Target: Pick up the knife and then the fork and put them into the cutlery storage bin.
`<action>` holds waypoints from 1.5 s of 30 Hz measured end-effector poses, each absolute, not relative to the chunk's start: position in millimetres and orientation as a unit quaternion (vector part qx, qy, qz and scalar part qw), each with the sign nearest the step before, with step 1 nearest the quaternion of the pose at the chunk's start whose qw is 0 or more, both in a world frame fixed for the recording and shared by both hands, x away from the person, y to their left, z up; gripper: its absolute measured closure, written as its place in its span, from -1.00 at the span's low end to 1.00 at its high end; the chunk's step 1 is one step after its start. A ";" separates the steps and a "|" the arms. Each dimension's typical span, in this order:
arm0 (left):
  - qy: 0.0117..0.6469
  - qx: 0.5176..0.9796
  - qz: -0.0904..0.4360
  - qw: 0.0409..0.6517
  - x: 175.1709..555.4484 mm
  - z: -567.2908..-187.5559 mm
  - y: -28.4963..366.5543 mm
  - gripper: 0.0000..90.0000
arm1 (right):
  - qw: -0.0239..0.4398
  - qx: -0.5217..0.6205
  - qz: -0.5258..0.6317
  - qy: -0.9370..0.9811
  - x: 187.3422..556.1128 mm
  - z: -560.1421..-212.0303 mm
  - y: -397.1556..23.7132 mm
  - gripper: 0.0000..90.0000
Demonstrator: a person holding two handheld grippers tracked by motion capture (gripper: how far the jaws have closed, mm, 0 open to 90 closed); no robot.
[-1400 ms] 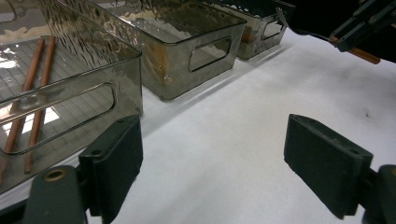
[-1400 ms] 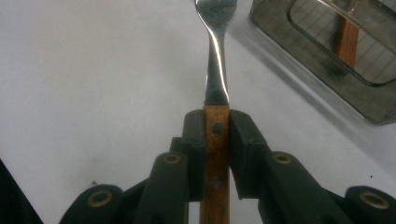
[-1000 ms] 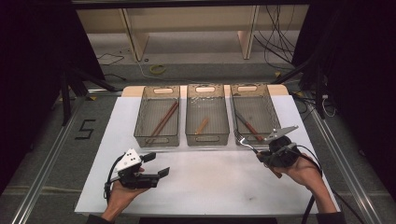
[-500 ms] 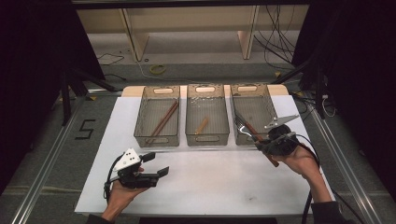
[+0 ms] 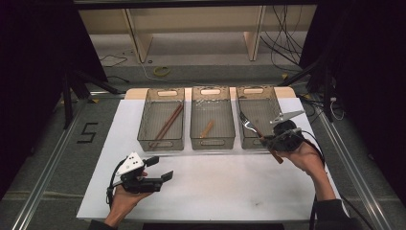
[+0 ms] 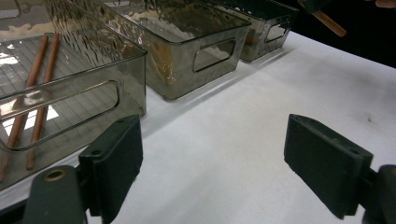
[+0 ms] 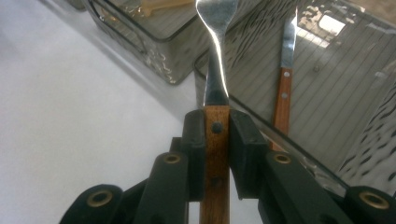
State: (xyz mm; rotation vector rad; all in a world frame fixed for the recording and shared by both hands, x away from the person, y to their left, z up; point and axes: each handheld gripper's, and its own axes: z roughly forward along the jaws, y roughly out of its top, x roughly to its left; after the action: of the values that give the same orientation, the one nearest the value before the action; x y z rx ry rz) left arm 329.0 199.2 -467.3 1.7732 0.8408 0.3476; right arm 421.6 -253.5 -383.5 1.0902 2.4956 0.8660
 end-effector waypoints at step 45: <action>0.352 0.746 0.150 0.546 328.7 -466.8 199.2 -0.58 | 0.168 0.411 0.305 0.842 487.2 -347.5 -240.6 0.73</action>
State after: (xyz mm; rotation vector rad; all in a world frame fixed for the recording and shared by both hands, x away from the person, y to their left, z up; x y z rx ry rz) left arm 328.7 199.2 -466.8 1.7679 0.8335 0.3555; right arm 487.2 -240.6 -347.5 1.1693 2.3954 0.8681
